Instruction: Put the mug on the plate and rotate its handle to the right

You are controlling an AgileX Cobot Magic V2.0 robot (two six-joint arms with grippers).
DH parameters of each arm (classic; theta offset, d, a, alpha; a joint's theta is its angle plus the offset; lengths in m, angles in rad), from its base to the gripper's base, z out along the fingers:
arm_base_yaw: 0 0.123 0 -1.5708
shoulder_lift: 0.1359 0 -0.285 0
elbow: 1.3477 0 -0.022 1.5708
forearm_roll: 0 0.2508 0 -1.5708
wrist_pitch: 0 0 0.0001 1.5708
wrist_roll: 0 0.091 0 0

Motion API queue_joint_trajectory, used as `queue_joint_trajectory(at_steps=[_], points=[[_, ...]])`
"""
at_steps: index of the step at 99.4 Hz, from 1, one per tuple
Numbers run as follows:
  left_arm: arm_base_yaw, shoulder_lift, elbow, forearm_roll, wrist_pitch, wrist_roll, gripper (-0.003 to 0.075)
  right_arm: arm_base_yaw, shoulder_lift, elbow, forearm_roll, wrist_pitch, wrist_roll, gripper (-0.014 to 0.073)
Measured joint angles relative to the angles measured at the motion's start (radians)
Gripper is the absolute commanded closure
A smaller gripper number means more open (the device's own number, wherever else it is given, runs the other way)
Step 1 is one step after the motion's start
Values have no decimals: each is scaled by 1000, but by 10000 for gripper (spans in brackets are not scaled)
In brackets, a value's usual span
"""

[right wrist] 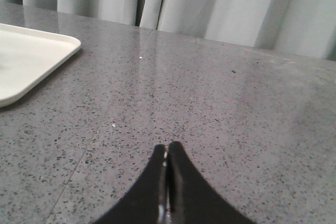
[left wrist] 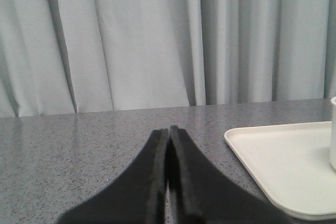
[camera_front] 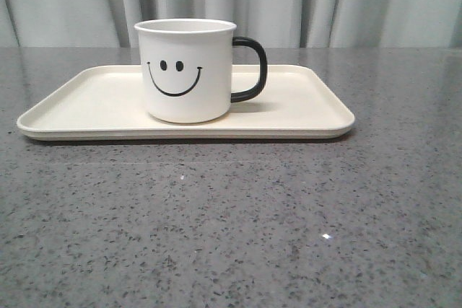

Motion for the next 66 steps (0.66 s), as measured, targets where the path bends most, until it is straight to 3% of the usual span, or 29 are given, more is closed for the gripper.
queue_joint_trajectory(at_steps=[66], points=[[0, 0, 0, 0, 0, 0, 740, 0, 0, 0, -8, 0, 0, 705]])
